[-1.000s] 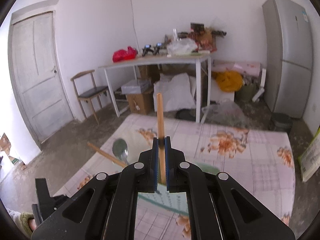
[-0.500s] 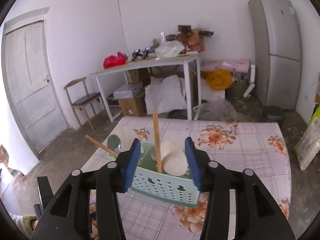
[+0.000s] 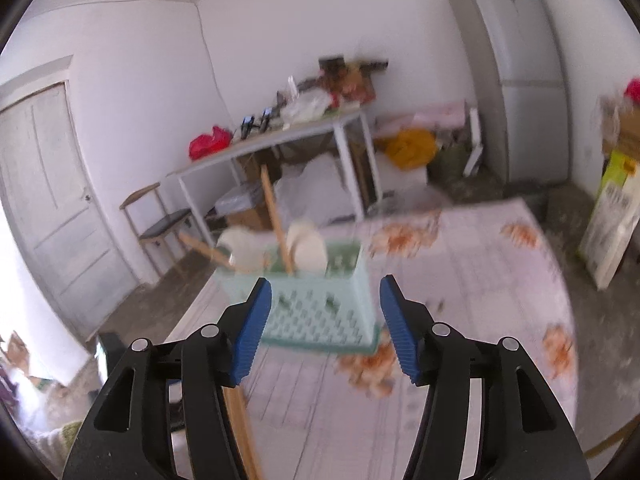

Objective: Organize utensils
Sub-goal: 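Grasp another chopstick with the left gripper while the right returns to the pile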

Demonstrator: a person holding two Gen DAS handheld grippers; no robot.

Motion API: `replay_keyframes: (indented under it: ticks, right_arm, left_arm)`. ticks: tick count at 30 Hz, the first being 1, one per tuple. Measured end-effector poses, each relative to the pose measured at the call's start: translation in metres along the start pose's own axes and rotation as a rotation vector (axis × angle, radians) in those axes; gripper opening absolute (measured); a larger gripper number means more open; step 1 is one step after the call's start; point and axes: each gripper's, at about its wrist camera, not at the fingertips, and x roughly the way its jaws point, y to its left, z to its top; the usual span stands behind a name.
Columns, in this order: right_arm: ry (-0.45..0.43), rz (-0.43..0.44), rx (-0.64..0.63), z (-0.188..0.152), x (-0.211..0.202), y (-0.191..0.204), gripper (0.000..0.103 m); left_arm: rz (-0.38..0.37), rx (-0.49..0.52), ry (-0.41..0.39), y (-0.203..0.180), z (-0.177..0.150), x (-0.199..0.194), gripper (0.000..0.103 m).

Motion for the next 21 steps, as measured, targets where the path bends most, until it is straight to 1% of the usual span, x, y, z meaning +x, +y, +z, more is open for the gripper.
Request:
replay_keyframes:
  ticks: [3, 4, 8, 13, 14, 21]
  right_arm:
    - [0.100, 0.028, 0.037, -0.019, 0.022, 0.000, 0.054]
    - [0.156, 0.036, 0.055, -0.030, 0.033, 0.002, 0.054]
    - [0.254, 0.075, 0.090, -0.056, 0.053, 0.013, 0.054]
    - [0.326, 0.107, 0.080, -0.077, 0.066, 0.031, 0.054]
    - [0.335, 0.110, 0.078, -0.077, 0.069, 0.032, 0.054]
    - [0.367, 0.127, 0.062, -0.092, 0.072, 0.044, 0.054]
  left_arm:
    - [-0.008, 0.000, 0.024, -0.004, -0.001, 0.007, 0.061]
    - [-0.011, 0.000, 0.025, -0.005, -0.002, 0.007, 0.061]
    - [-0.009, -0.001, 0.027, -0.008, -0.006, 0.009, 0.061]
    - [0.014, 0.001, 0.038, -0.007, -0.010, 0.011, 0.061]
    - [0.017, 0.002, 0.042, -0.007, -0.010, 0.012, 0.061]
    - [0.024, 0.003, 0.035, -0.010, -0.013, 0.010, 0.061]
